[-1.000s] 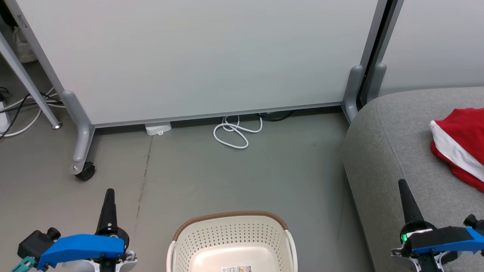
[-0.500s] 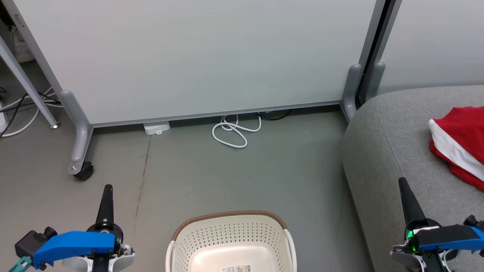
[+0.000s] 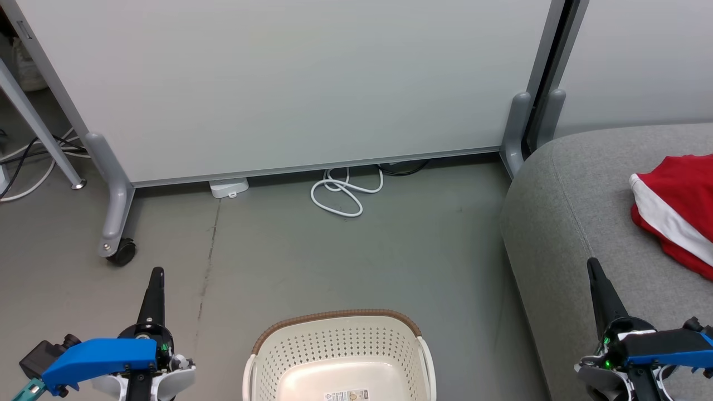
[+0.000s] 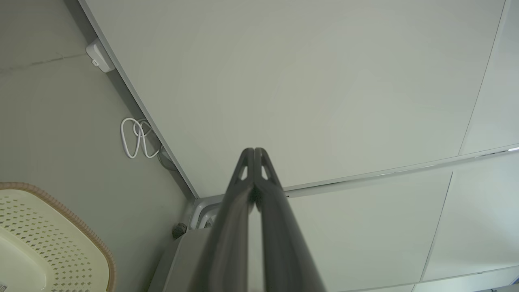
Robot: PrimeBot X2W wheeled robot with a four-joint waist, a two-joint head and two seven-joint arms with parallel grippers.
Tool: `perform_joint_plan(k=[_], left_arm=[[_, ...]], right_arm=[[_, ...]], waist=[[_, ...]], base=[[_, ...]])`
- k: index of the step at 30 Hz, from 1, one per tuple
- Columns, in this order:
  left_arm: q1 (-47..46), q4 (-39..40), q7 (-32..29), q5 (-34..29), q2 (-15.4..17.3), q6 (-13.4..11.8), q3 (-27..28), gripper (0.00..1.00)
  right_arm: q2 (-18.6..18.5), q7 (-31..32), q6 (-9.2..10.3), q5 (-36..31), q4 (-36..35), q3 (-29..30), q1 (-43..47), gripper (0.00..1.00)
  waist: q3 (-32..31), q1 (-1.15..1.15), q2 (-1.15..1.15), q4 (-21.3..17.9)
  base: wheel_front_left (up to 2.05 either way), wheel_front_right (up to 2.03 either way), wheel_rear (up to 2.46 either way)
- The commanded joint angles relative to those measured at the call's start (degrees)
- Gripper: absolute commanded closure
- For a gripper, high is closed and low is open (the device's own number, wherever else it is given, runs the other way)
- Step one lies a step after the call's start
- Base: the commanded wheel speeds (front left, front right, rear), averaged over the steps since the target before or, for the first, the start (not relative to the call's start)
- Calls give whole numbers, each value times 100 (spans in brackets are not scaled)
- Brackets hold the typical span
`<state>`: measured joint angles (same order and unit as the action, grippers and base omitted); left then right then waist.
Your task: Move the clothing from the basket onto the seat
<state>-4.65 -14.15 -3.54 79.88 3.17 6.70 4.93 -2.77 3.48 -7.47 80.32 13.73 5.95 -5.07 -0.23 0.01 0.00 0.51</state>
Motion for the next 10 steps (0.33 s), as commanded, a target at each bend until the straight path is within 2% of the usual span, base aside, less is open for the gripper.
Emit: perform_joint_plan(k=[1,10], left_arm=[[-113,32,-49,153,-1,52,46,100],[-144,25,-142,527,-11,63,92,100]], right_arm=[[-17,51,-4,154,-9,16,-92,100],[-17,149,-4,513,5,34,-119,100]], waist=[[3,0,0,-4],[15,0,0,-18]], base=[[0,0,0],[0,0,0]])
